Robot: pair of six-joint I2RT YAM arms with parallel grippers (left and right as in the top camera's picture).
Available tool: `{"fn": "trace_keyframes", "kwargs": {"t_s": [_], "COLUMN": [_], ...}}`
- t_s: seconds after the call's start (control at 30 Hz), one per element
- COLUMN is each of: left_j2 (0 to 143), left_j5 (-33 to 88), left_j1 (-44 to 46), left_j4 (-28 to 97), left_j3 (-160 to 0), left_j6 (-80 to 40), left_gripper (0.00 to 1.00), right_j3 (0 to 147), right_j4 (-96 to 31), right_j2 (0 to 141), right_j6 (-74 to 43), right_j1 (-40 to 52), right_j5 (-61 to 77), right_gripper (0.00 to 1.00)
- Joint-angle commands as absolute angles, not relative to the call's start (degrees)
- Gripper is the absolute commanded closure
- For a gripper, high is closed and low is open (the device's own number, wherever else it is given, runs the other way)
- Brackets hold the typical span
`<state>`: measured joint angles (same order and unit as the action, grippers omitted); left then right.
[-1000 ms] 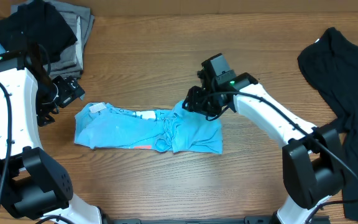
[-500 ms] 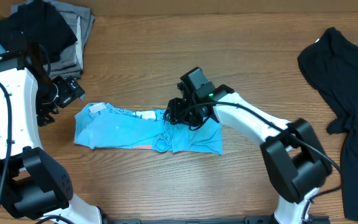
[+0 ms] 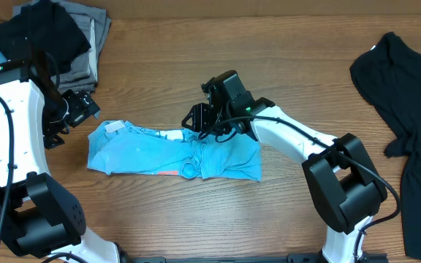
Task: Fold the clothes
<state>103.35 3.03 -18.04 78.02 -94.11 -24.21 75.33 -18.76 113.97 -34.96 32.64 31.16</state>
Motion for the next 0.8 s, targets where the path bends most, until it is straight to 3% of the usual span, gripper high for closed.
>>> {"fn": "trace_keyframes", "kwargs": {"t_s": [0.0,0.4,0.77], "left_j2": [103.72,103.72,103.72], "left_j5": [3.49,3.46,4.51], "left_j1": [-17.96,-17.96,-17.96], "left_j4": [78.15,78.56,77.17], "left_j3": [-94.61,-94.61,-94.61], "left_j6": [-24.4,-24.23,-24.4], "left_gripper": [0.0,0.0,0.0], "right_j3": [76.73,75.57,58.76], "right_j4": [-21.74,-48.64,-40.05], "right_j2": [111.74,103.0,103.44], "right_j6": [-32.75,-18.09,-20.36], "right_j1": [30.28,15.81,18.04], "right_j5": [33.19,37.01,42.33], "right_gripper": [0.57,0.64,0.57]}}
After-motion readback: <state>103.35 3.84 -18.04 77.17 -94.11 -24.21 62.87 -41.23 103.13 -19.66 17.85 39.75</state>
